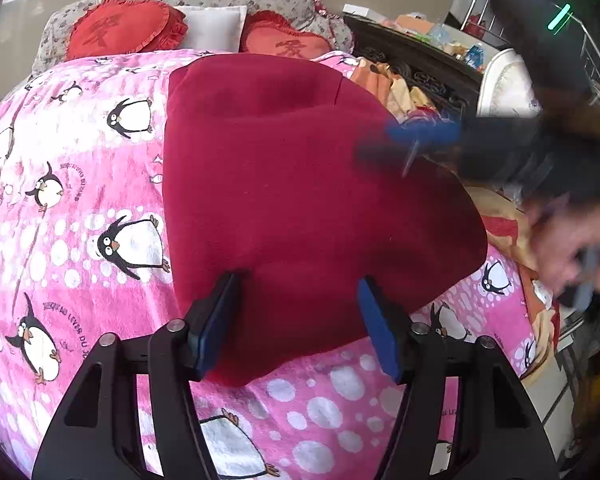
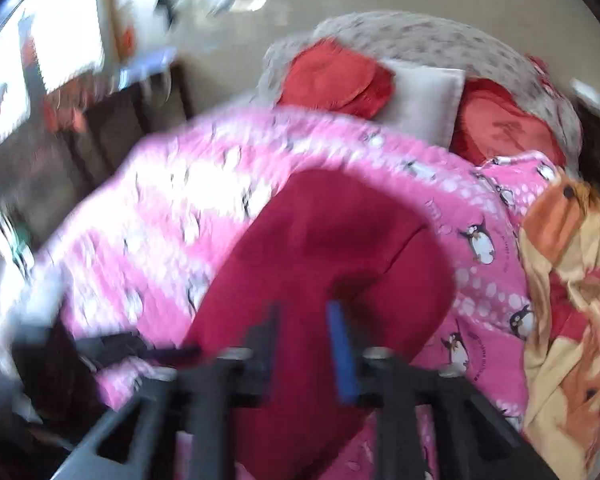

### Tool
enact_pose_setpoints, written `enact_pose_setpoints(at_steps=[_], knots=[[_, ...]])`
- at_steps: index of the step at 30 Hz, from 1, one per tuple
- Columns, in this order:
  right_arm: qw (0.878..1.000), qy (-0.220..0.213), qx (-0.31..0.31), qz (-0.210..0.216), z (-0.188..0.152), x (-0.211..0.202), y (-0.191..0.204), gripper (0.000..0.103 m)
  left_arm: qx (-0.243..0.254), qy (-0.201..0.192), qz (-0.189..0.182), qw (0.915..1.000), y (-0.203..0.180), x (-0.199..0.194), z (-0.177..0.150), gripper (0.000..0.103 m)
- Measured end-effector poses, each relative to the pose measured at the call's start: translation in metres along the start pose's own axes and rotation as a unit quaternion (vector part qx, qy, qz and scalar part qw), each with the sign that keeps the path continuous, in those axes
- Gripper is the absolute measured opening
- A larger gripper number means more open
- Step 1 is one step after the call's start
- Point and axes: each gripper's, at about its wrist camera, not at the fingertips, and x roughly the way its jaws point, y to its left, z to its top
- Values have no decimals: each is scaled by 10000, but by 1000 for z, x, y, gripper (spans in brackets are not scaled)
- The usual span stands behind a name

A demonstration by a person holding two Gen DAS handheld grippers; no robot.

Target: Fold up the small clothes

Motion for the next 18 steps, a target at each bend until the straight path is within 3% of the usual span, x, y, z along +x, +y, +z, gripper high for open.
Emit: enact_pose_setpoints(at_steps=[1, 4, 8, 15, 18], knots=[[9994, 296, 146, -53, -7, 17, -2, 53, 7, 46, -4, 10000, -3, 1, 2, 64], [9984, -25, 557, -122, -21, 23, -8, 60, 154, 236, 242, 9993, -16, 3, 6, 78], [9971, -111, 721, -210, -23, 21, -1, 63, 258, 368, 478, 9978, -24, 9, 7, 83], [9914, -404, 1189, 376, -28, 9, -27, 70, 144, 519, 410, 9977, -21, 10, 9, 84], [9837, -921, 1407, 645, -28, -10, -38, 69, 69, 540, 396, 9977, -19, 9, 10, 84]])
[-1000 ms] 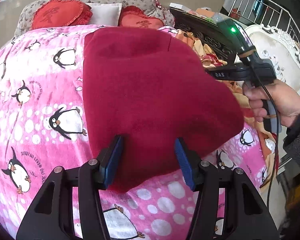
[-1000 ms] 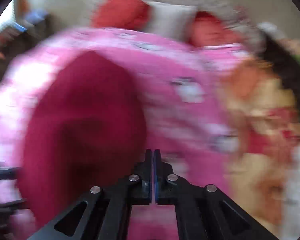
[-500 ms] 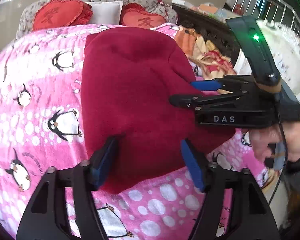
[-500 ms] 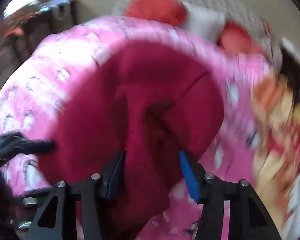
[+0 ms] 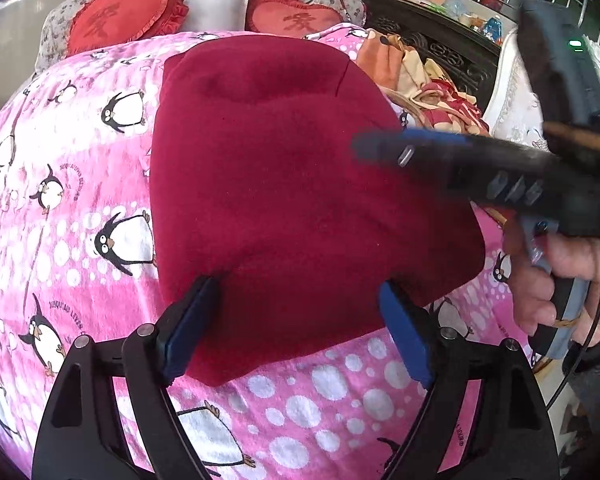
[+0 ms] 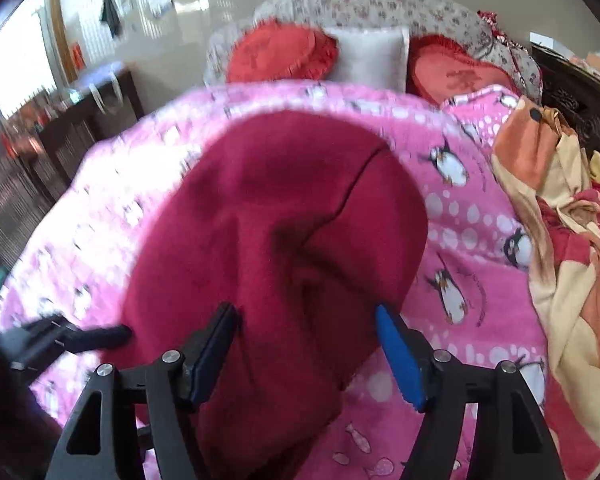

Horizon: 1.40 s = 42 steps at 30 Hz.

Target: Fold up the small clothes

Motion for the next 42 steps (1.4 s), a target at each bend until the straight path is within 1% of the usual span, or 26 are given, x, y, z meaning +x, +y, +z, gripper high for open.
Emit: enact_pose_setpoints(at_steps=[3, 4, 5, 7, 8, 11, 13, 14, 16, 17, 19, 22, 23, 24, 25, 26, 27, 28, 29, 30, 31, 32, 33, 34, 37, 42], knots=[[9965, -535, 626, 113, 2, -14, -21, 79, -32, 41, -20, 10000, 2, -1, 1, 84], [9931, -660, 927, 267, -1, -15, -29, 84, -63, 56, -37, 10000, 3, -3, 2, 84], [9897, -717, 1172, 408, -2, -14, -37, 85, -120, 67, -70, 9999, 5, -5, 3, 84], [9823, -676, 1596, 714, -8, -6, -49, 85, -285, 5, -193, 9994, 11, -15, 5, 84], [9795, -643, 1717, 835, -11, -1, -52, 85, -432, -161, -243, 9986, 18, -24, 8, 84], [9753, -598, 1825, 1090, -22, 13, -56, 85, -550, -578, -98, 9968, 40, -37, 17, 84], [9723, -585, 1911, 1213, -28, 23, -60, 86, -625, -524, 24, 9967, 54, -28, 24, 84], [9686, -564, 2010, 1348, -29, 29, -62, 86, -730, -382, -51, 9966, 62, -18, 27, 84], [9623, -528, 2160, 1563, -31, 39, -66, 88, -892, -109, -413, 9951, 72, 3, 30, 84], [9595, -527, 2217, 1655, -31, 44, -68, 90, -969, -26, -746, 9925, 76, 13, 30, 84], [9530, -540, 2307, 1887, -28, 48, -72, 92, -1091, 29, -1096, 9880, 80, 22, 28, 85], [9266, -342, 2399, 2875, -23, 57, -71, 92, -1526, 20, -1670, 9741, 95, 32, 20, 86], [9234, -286, 2357, 3017, -23, 59, -69, 92, -1594, -54, -1759, 9714, 98, 31, 18, 87], [9312, -237, 2200, 2895, -23, 60, -66, 90, -1633, -100, -1835, 9693, 101, 29, 15, 87], [9467, -63, 1955, 2560, -23, 65, -63, 74, -1640, -111, -1854, 9688, 102, 29, 14, 87], [9505, 1, 1892, 2465, -24, 69, -62, 70, -1622, -107, -1843, 9693, 102, 28, 14, 87], [9467, -70, 1999, 2524, -25, 67, -64, 70, -1603, -105, -1813, 9702, 101, 27, 15, 86], [9453, -64, 2052, 2537, -26, 66, -63, 71, -1588, -103, -1774, 9712, 100, 26, 15, 77], [9468, -43, 2040, 2488, -25, 65, -61, 68, -1565, -95, -1710, 9727, 98, 27, 17, 74], [9511, -38, 1952, 2395, -24, 62, -56, 65, -1527, -134, -1632, 9746, 97, 24, 19, 65], [9559, -58, 1834, 2292, -20, 57, -50, 58, -1509, -169, -1602, 9753, 93, 23, 21, 54], [9571, -104, 1790, 2276, -17, 51, -46, 53, -1494, -222, -1554, 9762, 92, 16, 20, 49], [9567, -173, 1758, 2315, -13, 43, -43, 51, -1481, -273, -1539, 9765, 91, 8, 20, 45], [9576, -216, 1681, 2331, -8, 36, -37, 50, -1468, -344, -1515, 9769, 92, -1, 18, 45], [9602, -233, 1362, 2428, 8, 24, -5, 49, -1353, -619, -1177, 9818, 102, -42, 9, 45], [9531, -223, 1281, 2734, 21, 37, 56, 49, -1409, -755, -776, 9841, 148, -87, -10, 45]])
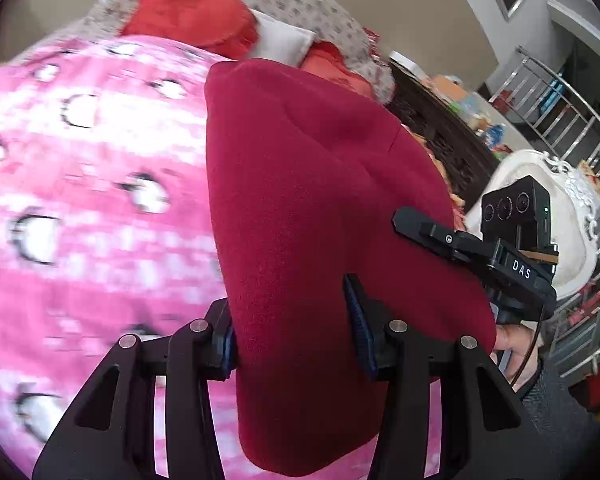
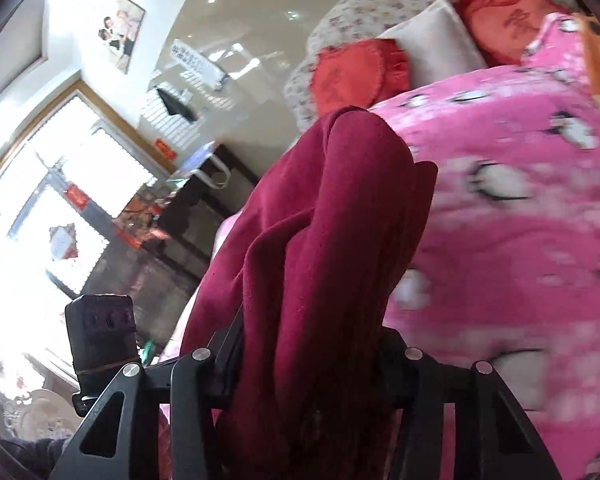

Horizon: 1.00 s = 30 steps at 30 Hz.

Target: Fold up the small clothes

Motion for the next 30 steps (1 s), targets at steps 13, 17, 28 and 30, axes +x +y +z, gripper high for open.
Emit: enact_pose_setpoints(at_steps=[13, 17, 28, 30], knots=[[9942, 311, 1028, 44, -33, 67, -14, 55, -400, 175, 344, 9985, 67, 14, -17, 62], [9966, 148, -182, -794, -26, 28, 28, 55, -402, -224, 423, 9980, 74, -15, -9, 62], [9295, 798, -3136, -1771, -60, 84, 132, 31, 43, -321, 353, 9989, 39, 37, 83, 62], [9220, 1015, -3168, -1980, -74, 96, 109, 31, 189, -160, 535, 9983, 33, 62, 93, 62]])
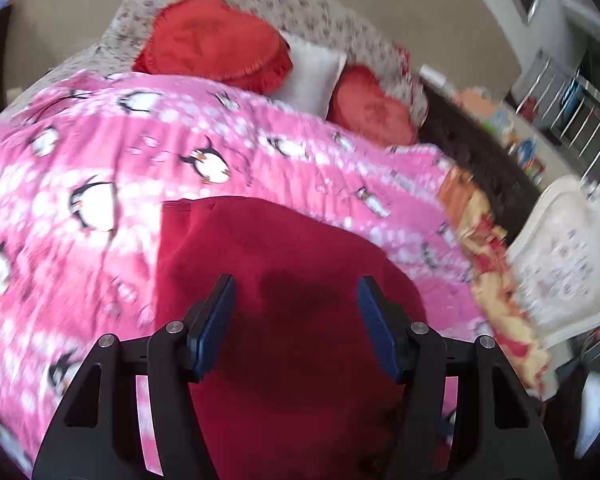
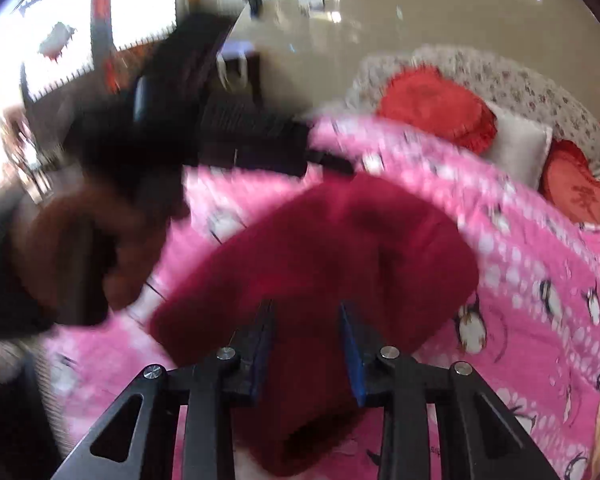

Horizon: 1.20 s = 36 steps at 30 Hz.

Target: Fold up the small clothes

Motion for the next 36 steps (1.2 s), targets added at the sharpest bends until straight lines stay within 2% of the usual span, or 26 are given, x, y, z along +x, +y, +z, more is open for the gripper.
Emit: enact_pose_setpoints(at_steps=[2, 3, 5, 8, 16, 19, 22, 24, 25, 26, 27, 29, 31, 33, 35, 36], knots=[[9996, -269, -29, -57, -18, 6, 2, 31, 92, 161, 453, 9988, 1, 23, 3, 62], [9992, -405, -5, -72, -30, 2, -1, 31, 69, 247, 557, 9981, 2, 33, 5, 62], [9985, -549, 57, -70, -36, 4, -2, 31, -20, 417, 563, 9975, 8, 52, 5, 65], [9977, -668, 109, -14, -48, 0, -6, 31, 121, 421, 659, 9969, 14, 69, -3, 67], [9969, -726, 264, 111, -45, 4, -15, 31, 217, 546, 835, 9948, 13, 83, 5, 72], [9969, -745, 226, 96, -46, -1, -10, 31, 243, 545, 901, 9941, 7, 67, 10, 71], [9970, -739, 214, 74, -44, -4, -9, 31, 207, 74, 714, 9972, 2, 14, 4, 71], [9958, -640, 547, 357, -35, -13, -18, 31, 284, -170, 450, 9984, 2, -24, -15, 71], [9927, -722, 847, 473, -27, -22, -28, 31, 329, -205, 431, 9983, 2, -34, -24, 71], [9894, -936, 1056, 347, -21, -33, -37, 31, 359, -232, 443, 9981, 2, -48, -39, 71], [9863, -1145, 1189, -31, -14, -43, -46, 31, 335, -229, 413, 9983, 3, -55, -50, 71], [9820, -1134, 1402, -557, -3, -45, -61, 31, 251, -177, 271, 9992, 1, -63, -70, 71], [9812, -1088, 1528, -451, 10, -35, -73, 31, 246, -16, 221, 9995, -7, -58, -86, 71], [9851, -1079, 1286, -370, 20, -24, -70, 31, 256, 290, 265, 9989, -10, -41, -99, 72], [9900, -870, 1083, -243, 23, -1, -69, 31, 440, 267, 520, 9973, -17, -31, -106, 75], [9911, -651, 1098, -382, 22, 17, -79, 31, 484, 237, 518, 9972, -20, -30, -107, 81]])
